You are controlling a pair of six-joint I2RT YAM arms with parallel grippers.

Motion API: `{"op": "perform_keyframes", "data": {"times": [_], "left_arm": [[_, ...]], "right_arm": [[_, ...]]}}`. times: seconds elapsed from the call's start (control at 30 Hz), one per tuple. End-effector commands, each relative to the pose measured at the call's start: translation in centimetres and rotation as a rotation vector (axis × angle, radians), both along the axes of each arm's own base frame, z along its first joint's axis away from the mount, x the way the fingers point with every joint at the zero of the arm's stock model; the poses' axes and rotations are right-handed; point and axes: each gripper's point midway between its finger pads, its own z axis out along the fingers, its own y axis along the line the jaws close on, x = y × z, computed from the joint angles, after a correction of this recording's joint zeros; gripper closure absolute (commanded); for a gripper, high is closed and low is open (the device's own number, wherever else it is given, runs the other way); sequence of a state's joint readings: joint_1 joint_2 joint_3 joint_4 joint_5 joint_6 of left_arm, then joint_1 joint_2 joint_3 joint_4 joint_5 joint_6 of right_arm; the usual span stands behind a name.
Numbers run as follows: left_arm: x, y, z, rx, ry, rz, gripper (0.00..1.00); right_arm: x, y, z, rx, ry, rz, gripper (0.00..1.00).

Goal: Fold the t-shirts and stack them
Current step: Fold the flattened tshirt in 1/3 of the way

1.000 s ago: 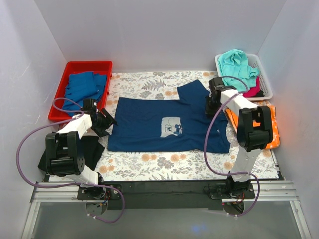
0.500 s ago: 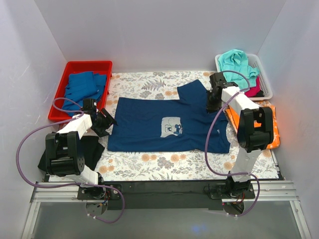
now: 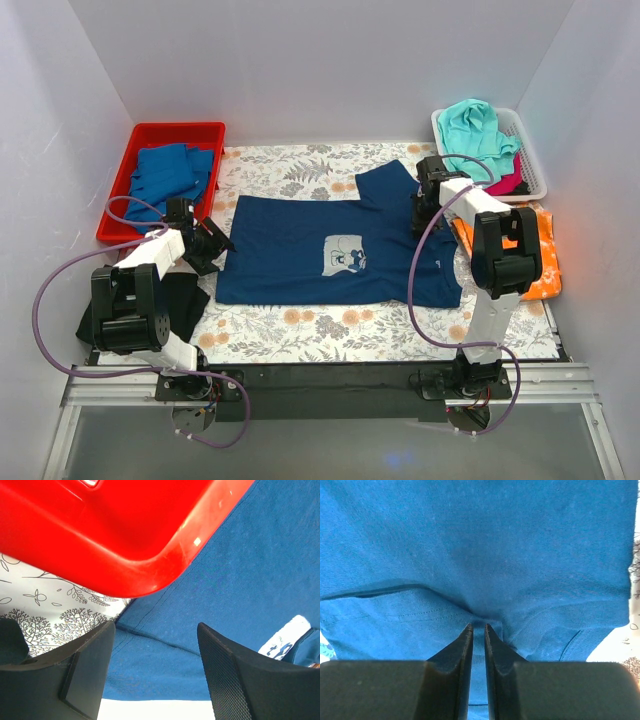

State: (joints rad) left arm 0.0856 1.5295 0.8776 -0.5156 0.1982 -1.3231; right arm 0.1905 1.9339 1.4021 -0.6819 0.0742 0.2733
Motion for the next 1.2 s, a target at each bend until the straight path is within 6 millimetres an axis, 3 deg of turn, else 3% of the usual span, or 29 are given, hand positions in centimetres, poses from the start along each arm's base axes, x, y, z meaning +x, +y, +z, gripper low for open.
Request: {"op": "perform_keyframes", "data": {"times": [0.0,0.43,0.57,1.0,1.17], "left_arm": [[0.2,0.3,0.9,0.018,-0.037,-0.004,0.35],[0.2,0.2,0.8,0.016,-0.034,-0.010,0.35],[0.2,0.3,1.0,0.017,-0.038,-0.007,0.35],[0.4,0.2,1.2,0.013,-0.045,-0.009,0.35],[0.5,0.1,1.3,0.010,-0.050,-0.010,0.35]], "right_arm": [[-0.4,0.2,-0.5,0.013,0.019,0.013,0.80],[-0.6,0.5,-2.1,0.025,0.039,0.022,0.98],[-0.5,0.6,-1.8,0.027,0.030,0.024,0.99],[0.6,0.7,4.1,0.020,-0.120,0.014,0.99],[1.1,0.6,4.8,0.015,-0.138,0.020,0.99]]}}
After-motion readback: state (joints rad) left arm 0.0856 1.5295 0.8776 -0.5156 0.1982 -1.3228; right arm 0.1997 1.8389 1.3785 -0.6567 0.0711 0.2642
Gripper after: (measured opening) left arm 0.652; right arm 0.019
